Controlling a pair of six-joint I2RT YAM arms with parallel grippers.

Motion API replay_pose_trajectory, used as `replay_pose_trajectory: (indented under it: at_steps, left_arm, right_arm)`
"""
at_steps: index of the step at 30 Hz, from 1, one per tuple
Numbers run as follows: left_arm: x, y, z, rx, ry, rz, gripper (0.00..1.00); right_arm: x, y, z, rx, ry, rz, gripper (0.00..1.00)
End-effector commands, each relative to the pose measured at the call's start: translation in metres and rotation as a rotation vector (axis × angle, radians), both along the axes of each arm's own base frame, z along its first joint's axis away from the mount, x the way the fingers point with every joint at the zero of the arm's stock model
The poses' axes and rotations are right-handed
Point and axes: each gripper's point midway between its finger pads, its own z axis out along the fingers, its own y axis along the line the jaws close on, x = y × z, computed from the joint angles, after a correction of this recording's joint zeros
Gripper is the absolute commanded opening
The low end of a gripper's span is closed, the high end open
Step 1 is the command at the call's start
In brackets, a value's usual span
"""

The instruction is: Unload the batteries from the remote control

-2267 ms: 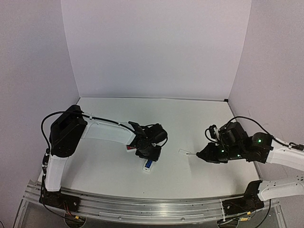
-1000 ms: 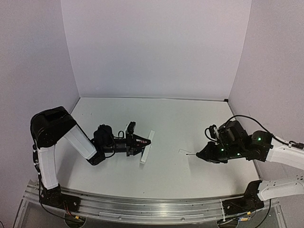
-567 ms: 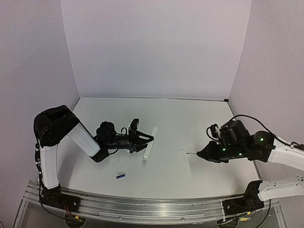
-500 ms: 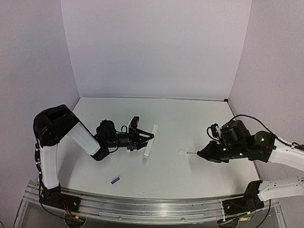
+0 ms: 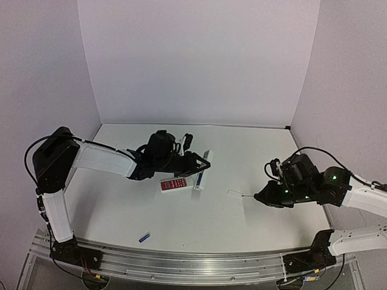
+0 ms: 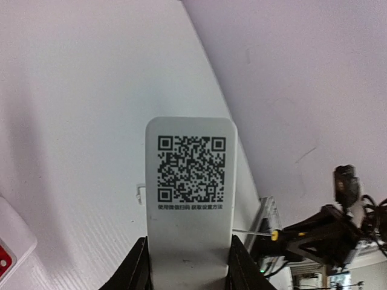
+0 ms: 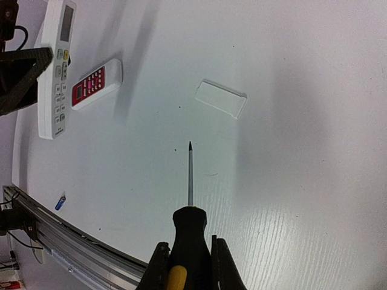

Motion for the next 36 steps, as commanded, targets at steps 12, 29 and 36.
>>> replay_pose_trajectory:
  at_steps: [12, 29, 36]
  left_arm:
    - [-0.045, 0.029, -0.113, 0.884, -0.124, 0.018, 0.0]
    - [-0.069, 0.024, -0.113, 0.904, -0.252, -0.122, 0.28]
    - [-0.078, 0.013, -0.092, 0.797, -0.192, -0.112, 0.71]
  right_arm:
    - [0.011, 0.003, 0.003, -0.077, -0.015, 0.011, 0.0]
    - [0.008, 0.005, 0.0, -0.074, 0.002, 0.025, 0.0]
    - [0.007, 0.006, 0.0, -0.068, 0.006, 0.033, 0.0]
